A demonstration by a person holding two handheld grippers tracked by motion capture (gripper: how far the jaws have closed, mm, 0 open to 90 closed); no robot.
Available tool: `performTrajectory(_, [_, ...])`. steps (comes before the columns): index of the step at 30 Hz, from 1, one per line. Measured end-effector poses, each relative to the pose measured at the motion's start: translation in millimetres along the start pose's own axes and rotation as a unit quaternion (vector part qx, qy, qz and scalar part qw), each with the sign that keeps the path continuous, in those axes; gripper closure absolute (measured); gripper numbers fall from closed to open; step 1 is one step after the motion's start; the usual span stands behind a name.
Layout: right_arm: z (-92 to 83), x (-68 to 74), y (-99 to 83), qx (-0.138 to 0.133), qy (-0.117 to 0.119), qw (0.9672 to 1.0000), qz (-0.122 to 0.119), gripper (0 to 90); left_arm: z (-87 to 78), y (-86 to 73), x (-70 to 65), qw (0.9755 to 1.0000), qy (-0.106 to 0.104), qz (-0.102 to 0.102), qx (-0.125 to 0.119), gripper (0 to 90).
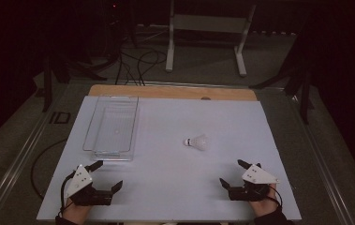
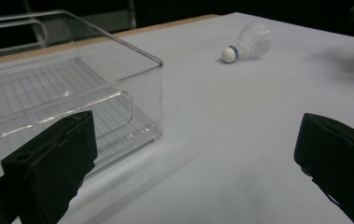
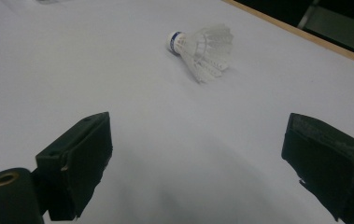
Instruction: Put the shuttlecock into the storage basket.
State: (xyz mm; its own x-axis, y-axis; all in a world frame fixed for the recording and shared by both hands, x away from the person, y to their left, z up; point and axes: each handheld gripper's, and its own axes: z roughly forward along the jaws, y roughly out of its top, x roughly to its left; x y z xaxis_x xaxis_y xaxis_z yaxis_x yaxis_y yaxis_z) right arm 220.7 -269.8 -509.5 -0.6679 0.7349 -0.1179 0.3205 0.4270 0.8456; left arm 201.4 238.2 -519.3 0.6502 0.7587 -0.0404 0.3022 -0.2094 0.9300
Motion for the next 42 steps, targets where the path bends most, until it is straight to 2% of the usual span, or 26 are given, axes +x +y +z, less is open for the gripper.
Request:
performTrajectory(3, [-0.8, 0.1, -0.5, -0.003, 0.0, 1.0, 0.001, 8.5, -0.8, 0.7, -0.7, 1.0, 0.004, 0.005, -0.007, 0.2])
performTrajectory(4, [-1.1, 0.8, -0.9, -0.004, 0.002, 1.0, 0.0, 8.4, 0.8, 0.4, -2.0, 0.9999, 0.007, 0.013, 0.0, 0.2])
performTrajectory(6, [-1.6, 1.2, -0.7, -0.003, 0.001, 1.0, 0.0, 8.5, 2.6, 0.3, -2.4, 0.9999, 0.005, 0.015, 0.005, 0.2])
performTrajectory(17, [-0.6, 0.5, -0.8, -0.005, 0.004, 0.9999, 0.009, 8.5, 2.2, -1.7, -0.7, 0.9998, 0.011, 0.015, 0.002, 0.2])
performTrajectory(22, [-0.7, 0.5, -0.6, -0.005, 0.007, 0.9999, 0.01, 8.4, 4.0, -2.3, -2.0, 0.9996, 0.008, 0.026, 0.005, 0.2])
performTrajectory(29, [-0.4, 0.3, 0.0, -0.005, 0.007, 0.9999, 0.011, 8.5, 3.5, -1.3, -1.1, 0.9997, 0.011, 0.017, 0.011, 0.2])
performTrajectory(32, [-0.9, 0.0, 0.5, -0.007, 0.006, 0.9999, 0.011, 8.4, 3.2, 0.6, -2.7, 0.9995, 0.014, 0.027, 0.003, 0.2])
performTrajectory(37, [-1.3, -0.7, 1.1, -0.008, -0.001, 0.9999, 0.007, 8.5, 2.8, 4.5, -5.1, 0.9994, 0.011, 0.034, 0.002, 0.2])
performTrajectory(42, [0.0, -0.3, 1.1, -0.008, -0.002, 0.9999, 0.007, 8.4, -4.0, 19.1, -4.4, 0.9993, 0.01, 0.036, -0.008, 0.2])
